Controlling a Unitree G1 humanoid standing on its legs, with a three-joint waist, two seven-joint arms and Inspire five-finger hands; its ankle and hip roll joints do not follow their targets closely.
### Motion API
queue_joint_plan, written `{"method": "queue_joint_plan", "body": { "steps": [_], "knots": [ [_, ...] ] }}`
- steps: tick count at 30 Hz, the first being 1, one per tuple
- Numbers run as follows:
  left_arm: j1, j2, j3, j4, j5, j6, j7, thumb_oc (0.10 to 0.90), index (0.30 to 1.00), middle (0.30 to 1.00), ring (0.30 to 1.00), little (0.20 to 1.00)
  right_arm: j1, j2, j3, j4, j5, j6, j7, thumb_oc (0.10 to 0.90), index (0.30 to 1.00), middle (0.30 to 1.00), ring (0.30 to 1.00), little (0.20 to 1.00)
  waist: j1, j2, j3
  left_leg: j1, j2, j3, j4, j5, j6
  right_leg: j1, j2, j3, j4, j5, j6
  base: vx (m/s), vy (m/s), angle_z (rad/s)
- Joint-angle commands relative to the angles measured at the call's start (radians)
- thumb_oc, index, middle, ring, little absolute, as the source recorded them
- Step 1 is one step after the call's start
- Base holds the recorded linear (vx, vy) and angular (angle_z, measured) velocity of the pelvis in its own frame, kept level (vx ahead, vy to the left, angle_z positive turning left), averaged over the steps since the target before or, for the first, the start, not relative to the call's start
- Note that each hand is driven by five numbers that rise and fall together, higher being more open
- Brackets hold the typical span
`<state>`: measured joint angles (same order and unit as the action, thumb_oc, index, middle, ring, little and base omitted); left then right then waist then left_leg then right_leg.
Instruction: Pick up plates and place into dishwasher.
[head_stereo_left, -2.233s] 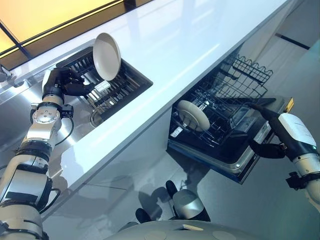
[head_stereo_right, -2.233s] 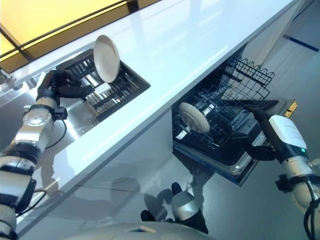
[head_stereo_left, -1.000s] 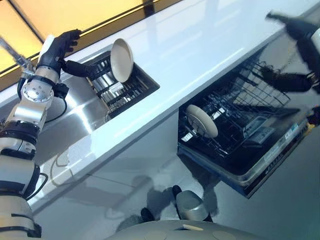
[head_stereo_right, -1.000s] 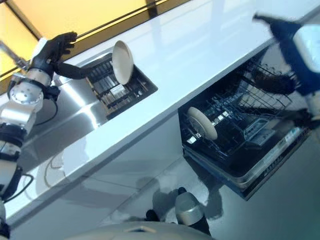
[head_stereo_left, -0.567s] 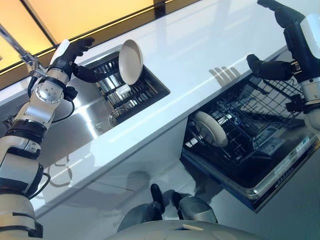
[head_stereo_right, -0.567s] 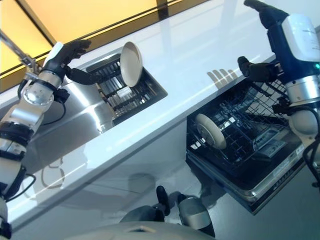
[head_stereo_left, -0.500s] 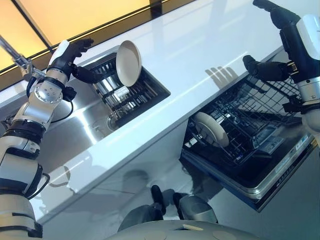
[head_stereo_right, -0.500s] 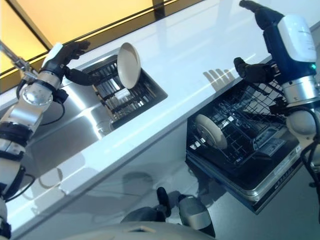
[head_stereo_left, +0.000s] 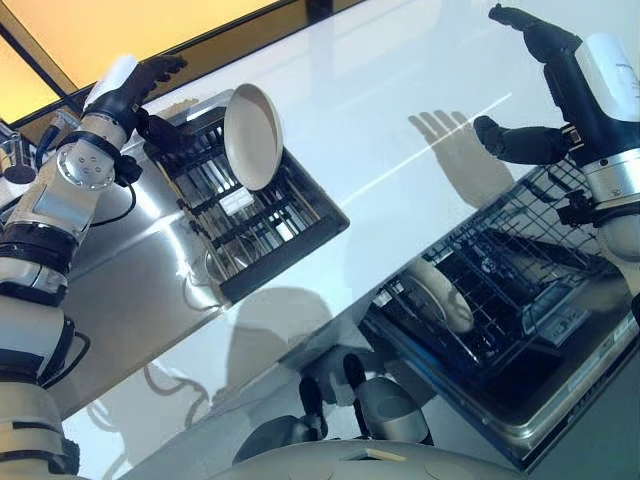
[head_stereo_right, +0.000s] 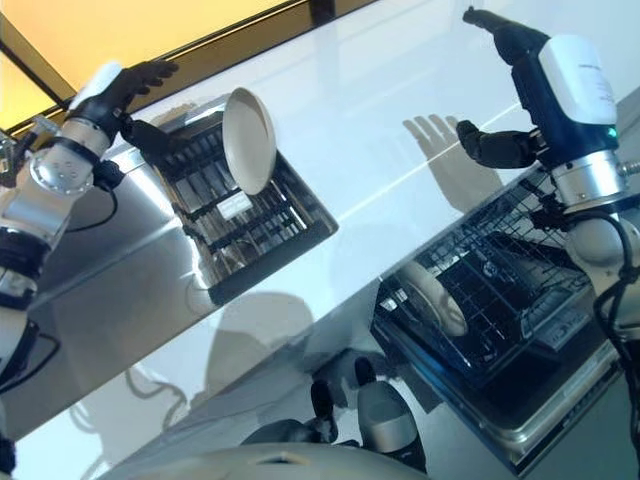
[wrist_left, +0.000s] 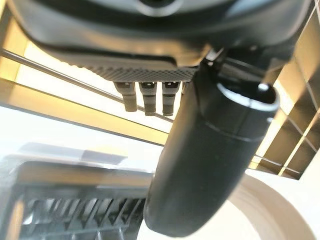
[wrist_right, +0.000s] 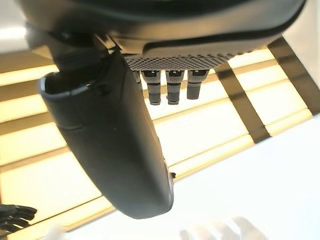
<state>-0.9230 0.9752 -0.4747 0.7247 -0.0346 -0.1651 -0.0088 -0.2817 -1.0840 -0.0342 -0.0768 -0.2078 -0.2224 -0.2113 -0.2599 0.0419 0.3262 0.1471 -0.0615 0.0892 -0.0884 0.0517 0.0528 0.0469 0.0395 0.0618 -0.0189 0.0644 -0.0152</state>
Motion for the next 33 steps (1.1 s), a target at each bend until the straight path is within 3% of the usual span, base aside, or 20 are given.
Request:
{"method": "queue_joint_plan", "body": {
  "steps": [1,20,33],
  "knots": [
    [-0.136,0.047,-0.011,0.017,0.037,-0.06,0.029,0.8,0.9,0.9,0.9,0.9,-0.038,-0.039,-0.112,-0.054,0.029,-0.029,-0.031,0.8,0.9,0.9,0.9,0.9,-0.002,0.026,-0.174,-0.015,-0.026,0.053,0.006,-0.055,-0.045,-0.023,0.025,0.023,0.039,-0.027,0.113,0.12,-0.034,-0.04],
    [-0.167,0.03,-0.073,0.004,-0.029,-0.047,-0.084,0.8,0.9,0.9,0.9,0.9,-0.005,-0.049,-0.105,-0.076,-0.017,0.021,0.023,0.8,0.9,0.9,0.9,0.9,-0.038,0.052,-0.175,0.002,-0.023,0.099,0.006,-0.084,-0.028,-0.034,0.014,0.046,0.056,-0.036,0.131,0.08,-0.014,-0.05],
    [-0.197,0.025,-0.086,0.064,-0.014,-0.055,-0.048,0.8,0.9,0.9,0.9,0.9,0.008,-0.065,-0.098,-0.085,-0.034,0.024,0.053,0.8,0.9,0.9,0.9,0.9,-0.063,0.06,-0.168,0.013,-0.023,0.124,0.014,-0.097,-0.023,-0.042,0.004,0.051,0.07,-0.039,0.137,0.06,-0.006,-0.03]
  ]
}}
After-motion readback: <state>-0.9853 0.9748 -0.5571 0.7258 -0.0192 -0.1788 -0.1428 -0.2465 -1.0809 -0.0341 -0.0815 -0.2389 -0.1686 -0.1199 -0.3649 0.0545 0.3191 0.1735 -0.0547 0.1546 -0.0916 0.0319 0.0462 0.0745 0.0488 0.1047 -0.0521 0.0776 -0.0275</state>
